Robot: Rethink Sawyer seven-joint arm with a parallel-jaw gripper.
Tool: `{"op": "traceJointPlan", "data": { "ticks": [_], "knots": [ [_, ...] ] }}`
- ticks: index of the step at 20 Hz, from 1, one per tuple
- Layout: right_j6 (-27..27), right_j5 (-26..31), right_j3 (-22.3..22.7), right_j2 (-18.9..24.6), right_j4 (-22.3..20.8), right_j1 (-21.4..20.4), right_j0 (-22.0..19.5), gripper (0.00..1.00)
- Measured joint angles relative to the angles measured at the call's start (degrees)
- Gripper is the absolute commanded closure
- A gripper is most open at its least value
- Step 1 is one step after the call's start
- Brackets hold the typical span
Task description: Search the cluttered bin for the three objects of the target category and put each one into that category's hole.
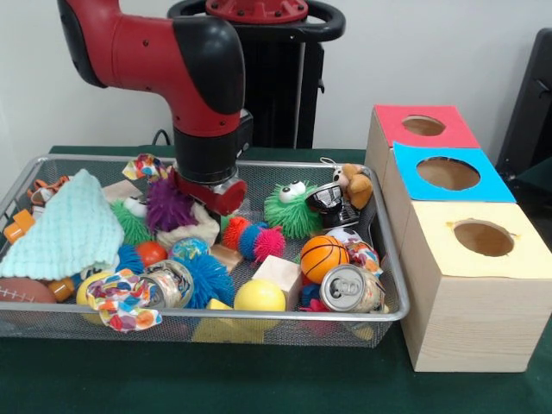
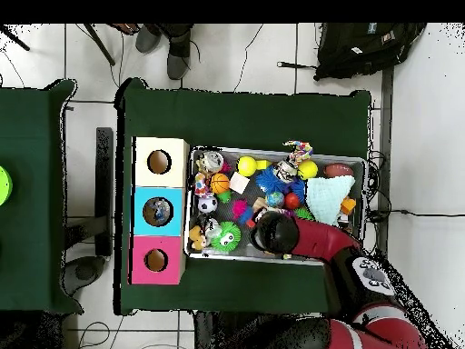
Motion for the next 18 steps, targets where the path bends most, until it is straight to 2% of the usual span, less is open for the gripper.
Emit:
{"op": "traceJointPlan", "data": {
  "ticks": [11, 18],
  "knots": [
    [-0.06, 4.08, -2.13, 0.43, -3.63, -0.41, -1.74, 1.0],
    [-0.11, 10.27, -3.86, 1.46, -6.18, -1.74, -3.75, 1.0]
  ]
}}
